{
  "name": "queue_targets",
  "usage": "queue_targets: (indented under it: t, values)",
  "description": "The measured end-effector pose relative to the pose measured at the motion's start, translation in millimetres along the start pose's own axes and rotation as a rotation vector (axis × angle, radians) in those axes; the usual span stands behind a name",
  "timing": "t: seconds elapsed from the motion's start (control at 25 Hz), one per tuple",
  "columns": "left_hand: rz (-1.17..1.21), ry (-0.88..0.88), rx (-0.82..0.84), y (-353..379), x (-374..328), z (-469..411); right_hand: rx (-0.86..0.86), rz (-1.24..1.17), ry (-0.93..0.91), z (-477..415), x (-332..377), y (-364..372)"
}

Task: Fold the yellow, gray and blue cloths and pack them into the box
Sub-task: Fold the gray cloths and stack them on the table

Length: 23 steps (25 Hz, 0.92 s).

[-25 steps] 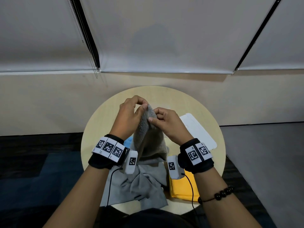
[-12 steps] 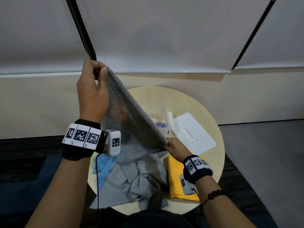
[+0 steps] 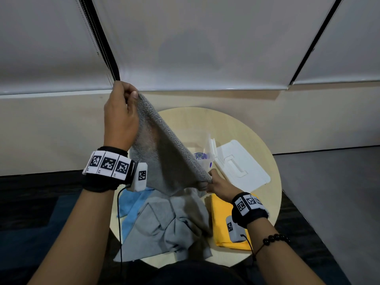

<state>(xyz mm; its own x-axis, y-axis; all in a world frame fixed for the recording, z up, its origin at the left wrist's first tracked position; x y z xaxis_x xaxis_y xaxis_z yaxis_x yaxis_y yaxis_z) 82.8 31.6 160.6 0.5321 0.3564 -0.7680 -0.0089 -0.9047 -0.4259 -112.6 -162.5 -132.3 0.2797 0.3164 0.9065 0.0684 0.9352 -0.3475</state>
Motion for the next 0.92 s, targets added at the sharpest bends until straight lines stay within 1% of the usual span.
queue_targets:
  t: [0.08, 0.16, 0.24, 0.28, 0.36, 0.4, 0.44, 0.48, 0.52, 0.56, 0.64, 0.68, 0.72, 0.76, 0.8, 0.88, 0.92]
  values:
    - [-0.028, -0.074, -0.056, -5.7, 22.0, -8.6, -0.131, 0.007, -0.066, 0.2, 3.1, -17.8]
    - [-0.064, -0.13, -0.091, -11.0, 41.2, -15.4, -0.249, -0.007, -0.094, 3.2, 3.2, -39.2]
    - [-0.124, -0.147, -0.093, -11.9, 53.4, -19.1, -0.299, 0.018, -0.105, 5.5, 5.6, -52.7]
    - [-0.133, -0.153, -0.084, -10.6, 56.4, -19.1, -0.33, 0.108, -0.117, 5.3, 8.0, -59.2]
    - [-0.097, -0.165, -0.063, -6.0, 54.3, -17.1, -0.404, 0.37, -0.132, 3.9, 14.8, -67.6]
    - [-0.071, -0.154, -0.055, -4.1, 48.6, -15.0, -0.452, 0.464, -0.094, 4.3, 17.9, -71.3]
    - [-0.044, -0.126, -0.044, -2.2, 39.4, -12.0, -0.498, 0.492, -0.039, 6.0, 19.3, -74.5]
    - [-0.01, -0.085, -0.026, -0.3, 27.4, -7.7, -0.526, 0.458, 0.009, 6.5, 18.5, -75.6]
    - [0.031, -0.041, -0.001, 1.4, 13.4, -2.1, -0.537, 0.338, 0.049, 6.6, 15.5, -74.6]
    - [0.072, 0.003, 0.031, 3.0, -2.0, 4.5, -0.545, 0.138, 0.096, 5.2, 9.4, -72.0]
    - [0.143, 0.085, 0.114, 6.4, -34.8, 20.8, -0.536, -0.411, 0.18, 2.8, -1.4, -57.1]
    - [0.174, 0.124, 0.16, 7.8, -51.0, 29.7, -0.532, -0.642, 0.203, 1.1, -2.1, -50.4]
    - [0.198, 0.168, 0.209, 9.2, -66.7, 38.7, -0.548, -0.779, 0.217, 1.0, -3.8, -48.7]
    - [0.217, 0.221, 0.27, 12.0, -81.8, 48.8, -0.559, -0.84, 0.219, 0.1, -3.9, -47.5]
    - [0.232, 0.275, 0.35, 17.7, -95.5, 59.9, -0.562, -0.756, 0.191, -2.2, -1.2, -52.0]
    - [0.255, 0.348, 0.535, 36.9, -113.2, 83.3, -0.558, -0.424, 0.086, -6.2, 15.7, -64.9]
    - [0.268, 0.344, 0.607, 48.0, -114.6, 92.1, -0.553, -0.402, 0.07, -8.7, 20.6, -65.7]
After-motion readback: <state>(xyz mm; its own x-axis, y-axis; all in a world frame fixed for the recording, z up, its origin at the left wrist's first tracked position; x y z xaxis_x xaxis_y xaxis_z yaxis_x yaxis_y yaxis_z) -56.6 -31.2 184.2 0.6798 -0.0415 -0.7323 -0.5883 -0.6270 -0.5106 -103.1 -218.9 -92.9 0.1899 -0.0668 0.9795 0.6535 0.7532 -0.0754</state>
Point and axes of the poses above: each hand's wrist, its own z-axis away from the middle knuckle, its own y-axis out of the palm, x = y × z, the point moved 9 cm from there along -z, towards the middle knuckle, and after that the axes turned 9 degrees about -y, right-handed, at the moved point
